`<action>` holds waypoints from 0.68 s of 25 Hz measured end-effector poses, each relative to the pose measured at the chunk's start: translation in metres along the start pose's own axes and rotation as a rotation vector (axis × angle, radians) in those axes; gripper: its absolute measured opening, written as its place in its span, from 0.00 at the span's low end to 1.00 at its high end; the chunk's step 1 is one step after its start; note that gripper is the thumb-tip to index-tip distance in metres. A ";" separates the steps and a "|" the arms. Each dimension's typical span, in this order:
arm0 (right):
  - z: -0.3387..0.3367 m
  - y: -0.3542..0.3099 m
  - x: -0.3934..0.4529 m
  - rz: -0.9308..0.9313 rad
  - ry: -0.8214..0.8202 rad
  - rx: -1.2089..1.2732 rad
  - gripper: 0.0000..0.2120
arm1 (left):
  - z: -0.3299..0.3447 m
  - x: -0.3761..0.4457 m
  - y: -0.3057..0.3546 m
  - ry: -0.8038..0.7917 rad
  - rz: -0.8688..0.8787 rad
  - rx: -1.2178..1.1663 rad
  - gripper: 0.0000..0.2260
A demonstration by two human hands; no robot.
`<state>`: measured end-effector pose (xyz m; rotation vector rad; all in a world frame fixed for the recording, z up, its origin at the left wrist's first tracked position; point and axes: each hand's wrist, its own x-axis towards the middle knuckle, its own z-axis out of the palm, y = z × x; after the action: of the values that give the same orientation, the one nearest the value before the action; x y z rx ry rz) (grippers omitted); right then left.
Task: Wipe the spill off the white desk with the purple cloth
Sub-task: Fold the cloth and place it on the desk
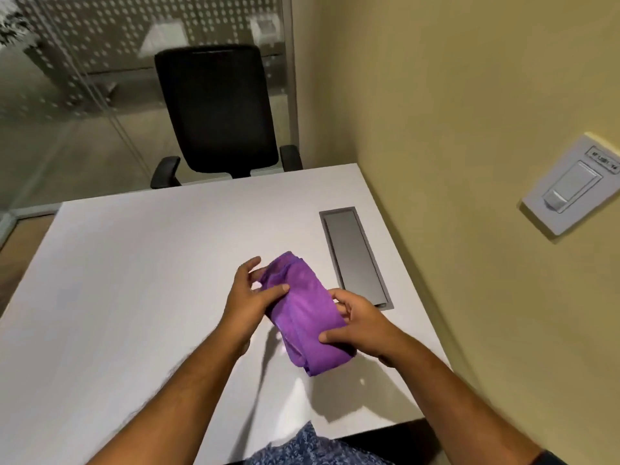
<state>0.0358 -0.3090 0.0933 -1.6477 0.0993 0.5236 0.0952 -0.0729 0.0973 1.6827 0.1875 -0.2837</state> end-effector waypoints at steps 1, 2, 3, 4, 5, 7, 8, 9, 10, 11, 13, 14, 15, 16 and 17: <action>-0.003 0.001 0.000 -0.019 0.010 -0.004 0.34 | 0.010 -0.002 0.002 0.128 0.081 0.095 0.33; -0.006 0.003 0.000 -0.035 0.003 -0.005 0.38 | 0.017 -0.005 0.002 0.195 0.191 0.203 0.30; -0.007 0.004 0.000 -0.056 -0.008 0.003 0.41 | 0.022 -0.008 -0.001 0.181 0.293 0.291 0.27; -0.008 0.004 0.000 -0.081 -0.013 0.014 0.42 | 0.027 -0.013 -0.003 0.100 0.336 0.330 0.25; -0.010 0.003 0.000 -0.107 -0.012 0.024 0.43 | 0.032 -0.017 -0.002 -0.013 0.282 0.317 0.24; -0.013 0.000 0.001 -0.167 0.012 0.040 0.43 | 0.039 -0.023 -0.002 -0.185 0.028 0.160 0.29; -0.013 0.000 0.002 -0.200 0.023 0.037 0.42 | 0.042 -0.027 -0.004 -0.171 -0.097 0.096 0.35; -0.013 -0.001 0.002 -0.231 0.035 0.024 0.42 | 0.045 -0.030 -0.006 -0.122 -0.213 0.080 0.40; -0.014 -0.001 0.003 -0.256 0.048 0.003 0.43 | 0.047 -0.034 -0.009 -0.100 -0.316 0.048 0.41; -0.014 -0.002 0.004 -0.275 0.055 -0.028 0.44 | 0.049 -0.036 -0.013 -0.124 -0.376 -0.006 0.39; -0.013 0.000 0.005 -0.293 0.028 -0.094 0.47 | 0.051 -0.038 -0.016 -0.181 -0.365 -0.181 0.29; -0.011 0.001 0.006 -0.290 -0.008 -0.114 0.48 | 0.051 -0.039 -0.014 -0.160 -0.327 -0.266 0.24; -0.010 0.002 0.006 -0.276 -0.034 -0.121 0.49 | 0.052 -0.038 -0.010 -0.119 -0.281 -0.324 0.21; -0.010 0.004 0.008 -0.245 -0.039 -0.107 0.48 | 0.054 -0.036 -0.006 -0.071 -0.226 -0.336 0.17; -0.010 0.005 0.011 -0.197 -0.018 -0.054 0.45 | 0.054 -0.035 -0.001 -0.018 -0.161 -0.299 0.14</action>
<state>0.0469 -0.3169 0.0850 -1.6843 -0.0907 0.3931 0.0575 -0.1252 0.1005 1.3708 0.3360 -0.3722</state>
